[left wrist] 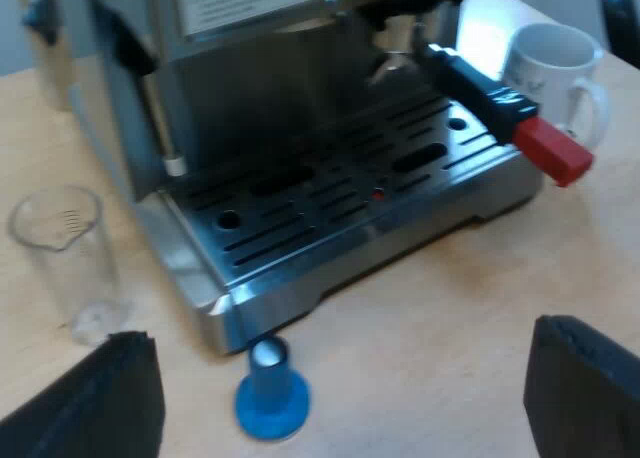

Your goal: Grind coffee beans and then tamp

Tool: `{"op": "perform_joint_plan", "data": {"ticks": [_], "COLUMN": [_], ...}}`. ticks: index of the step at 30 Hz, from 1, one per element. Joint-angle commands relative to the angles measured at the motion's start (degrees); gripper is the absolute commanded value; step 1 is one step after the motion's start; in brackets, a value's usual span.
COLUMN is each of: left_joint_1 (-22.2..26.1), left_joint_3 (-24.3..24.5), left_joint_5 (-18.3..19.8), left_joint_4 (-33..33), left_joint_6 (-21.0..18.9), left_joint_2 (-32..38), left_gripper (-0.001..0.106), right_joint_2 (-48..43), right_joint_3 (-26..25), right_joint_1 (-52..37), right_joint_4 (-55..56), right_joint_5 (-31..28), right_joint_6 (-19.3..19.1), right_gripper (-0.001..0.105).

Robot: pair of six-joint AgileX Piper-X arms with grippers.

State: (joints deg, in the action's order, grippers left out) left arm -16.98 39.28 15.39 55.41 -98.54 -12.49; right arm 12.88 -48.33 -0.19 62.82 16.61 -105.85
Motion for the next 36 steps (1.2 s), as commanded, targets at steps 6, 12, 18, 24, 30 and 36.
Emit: {"op": "perform_joint_plan", "data": {"ticks": [6,12,18,24,30,36], "left_joint_1": [-9.36,-14.32,-15.33,-15.33,-15.33,-15.33], "left_joint_3": [0.39,0.39,0.39,0.39,0.39,-0.36], "left_joint_5": [4.35,6.7,6.73,6.73,6.73,6.73], "left_joint_4": [-6.75,-8.96,-12.65,-13.8,-13.8,-14.19], "left_joint_6": [-0.59,0.74,1.04,1.04,1.53,1.53], "left_joint_2": [-7.51,-12.29,-15.45,-16.32,-16.32,-16.32], "left_gripper": [0.079,0.079,0.079,0.079,0.079,0.079], "right_joint_2": [3.28,5.73,8.5,10.32,13.24,15.71], "right_joint_3": [-1.91,-1.91,-1.91,-1.91,-1.91,-1.8], "right_joint_1": [0.41,6.61,14.19,20.22,28.1,34.89], "right_joint_4": [-0.4,-0.4,-0.55,-1.34,-3.21,-5.67], "right_joint_5": [6.64,6.57,6.28,4.77,1.7,-3.97], "right_joint_6": [-0.58,-2.54,-2.52,-2.52,-2.34,-2.35], "right_gripper": [0.077,0.077,0.077,0.077,0.077,0.077]}}
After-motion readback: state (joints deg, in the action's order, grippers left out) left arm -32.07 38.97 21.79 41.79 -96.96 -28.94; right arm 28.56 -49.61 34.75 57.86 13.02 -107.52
